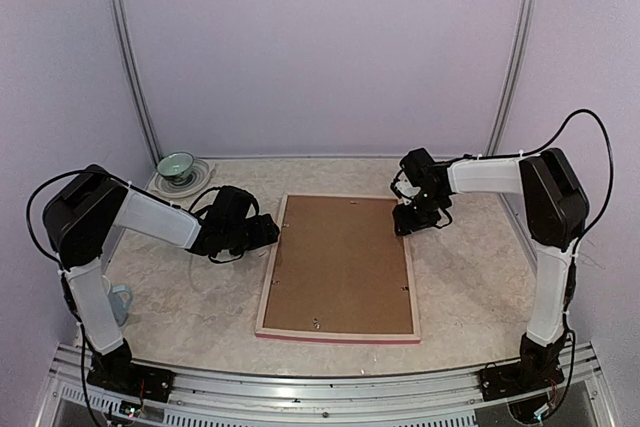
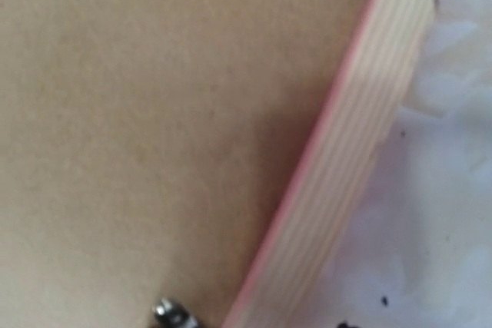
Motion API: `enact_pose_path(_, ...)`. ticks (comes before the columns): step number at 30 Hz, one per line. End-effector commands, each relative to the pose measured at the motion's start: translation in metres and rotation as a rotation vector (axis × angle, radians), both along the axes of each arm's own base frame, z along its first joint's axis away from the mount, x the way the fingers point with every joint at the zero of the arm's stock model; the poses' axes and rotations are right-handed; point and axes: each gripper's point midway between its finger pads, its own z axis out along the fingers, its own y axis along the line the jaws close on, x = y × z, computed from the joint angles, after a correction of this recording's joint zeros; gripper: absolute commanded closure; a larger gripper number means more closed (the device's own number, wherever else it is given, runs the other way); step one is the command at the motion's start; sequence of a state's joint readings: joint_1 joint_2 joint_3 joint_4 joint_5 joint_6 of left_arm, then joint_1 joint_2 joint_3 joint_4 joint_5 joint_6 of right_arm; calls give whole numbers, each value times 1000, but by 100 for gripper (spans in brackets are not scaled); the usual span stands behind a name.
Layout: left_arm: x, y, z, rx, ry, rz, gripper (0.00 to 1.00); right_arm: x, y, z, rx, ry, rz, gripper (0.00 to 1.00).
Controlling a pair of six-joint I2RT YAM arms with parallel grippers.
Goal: Put the photo into the frame
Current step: Press the fastener onto the backboard.
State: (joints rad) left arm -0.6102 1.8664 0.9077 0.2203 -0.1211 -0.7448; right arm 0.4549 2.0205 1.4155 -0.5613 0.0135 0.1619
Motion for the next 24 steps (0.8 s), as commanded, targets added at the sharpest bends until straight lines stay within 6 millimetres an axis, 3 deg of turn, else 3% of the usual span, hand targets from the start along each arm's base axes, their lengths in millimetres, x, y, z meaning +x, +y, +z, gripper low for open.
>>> enact_pose_path(1, -11, 5, -23, 20, 63, -5, 21, -2, 6, -12, 37, 50, -2, 51)
enact_pose_path(9, -12, 6, -23, 22, 63, -5, 21, -2, 0, -20, -6, 62, -3, 62)
enact_pose_path(24, -13, 6, -24, 21, 65, -3, 21, 3, -10, -17, -61, 25, -11, 69)
